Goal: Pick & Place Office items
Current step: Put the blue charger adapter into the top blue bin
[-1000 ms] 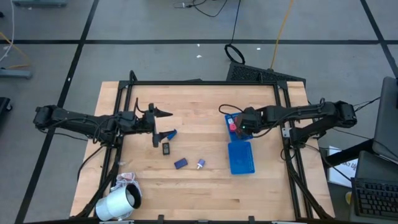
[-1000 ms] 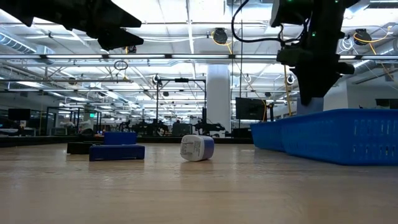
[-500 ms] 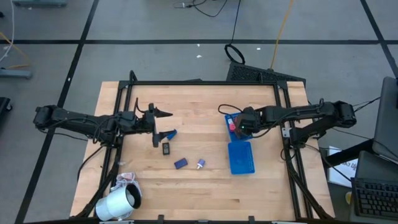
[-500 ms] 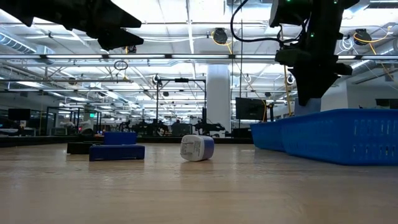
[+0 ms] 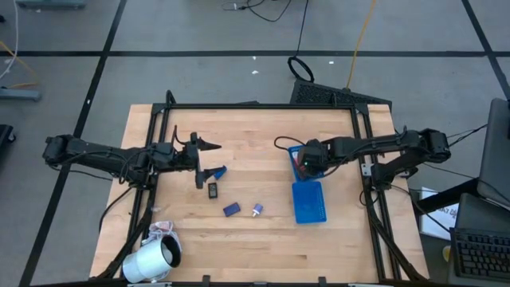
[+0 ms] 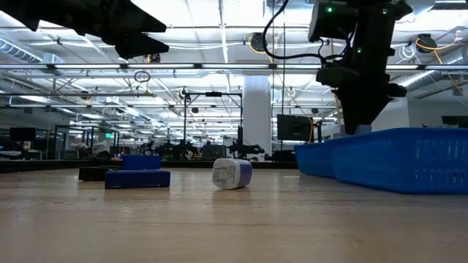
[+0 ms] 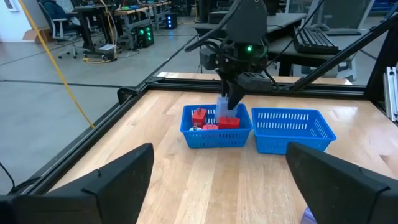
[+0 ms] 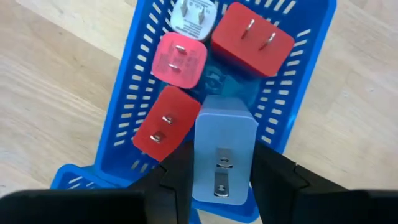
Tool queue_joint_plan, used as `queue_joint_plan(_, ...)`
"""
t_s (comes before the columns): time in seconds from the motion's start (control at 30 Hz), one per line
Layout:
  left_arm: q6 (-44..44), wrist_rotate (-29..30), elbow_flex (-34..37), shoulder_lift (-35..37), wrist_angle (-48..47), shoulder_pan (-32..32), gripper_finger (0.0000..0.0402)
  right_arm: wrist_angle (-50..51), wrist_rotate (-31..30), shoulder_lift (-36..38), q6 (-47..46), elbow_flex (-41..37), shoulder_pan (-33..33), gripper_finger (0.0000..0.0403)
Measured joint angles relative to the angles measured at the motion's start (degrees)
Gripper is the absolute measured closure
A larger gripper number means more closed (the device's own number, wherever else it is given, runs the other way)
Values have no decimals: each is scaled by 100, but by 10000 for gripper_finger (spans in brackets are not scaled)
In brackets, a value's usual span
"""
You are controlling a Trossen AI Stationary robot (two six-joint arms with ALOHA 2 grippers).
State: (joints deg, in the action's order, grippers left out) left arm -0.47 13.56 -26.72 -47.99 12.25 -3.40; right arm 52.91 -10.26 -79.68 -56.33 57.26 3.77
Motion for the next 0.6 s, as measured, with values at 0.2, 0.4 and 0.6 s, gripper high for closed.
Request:
queue_joint_plan(0.2, 0, 0, -2, 0, -2, 0, 40, -15, -9, 2, 30, 0, 44, 287)
queue_joint_plan(0.4, 0, 0, -2, 0, 0, 0, 28, -420, 199, 2, 24, -316, 44, 287)
queue_joint_plan(0.6, 0, 0, -2, 0, -2, 0, 26, -728, 304, 2, 13, -582, 44, 287)
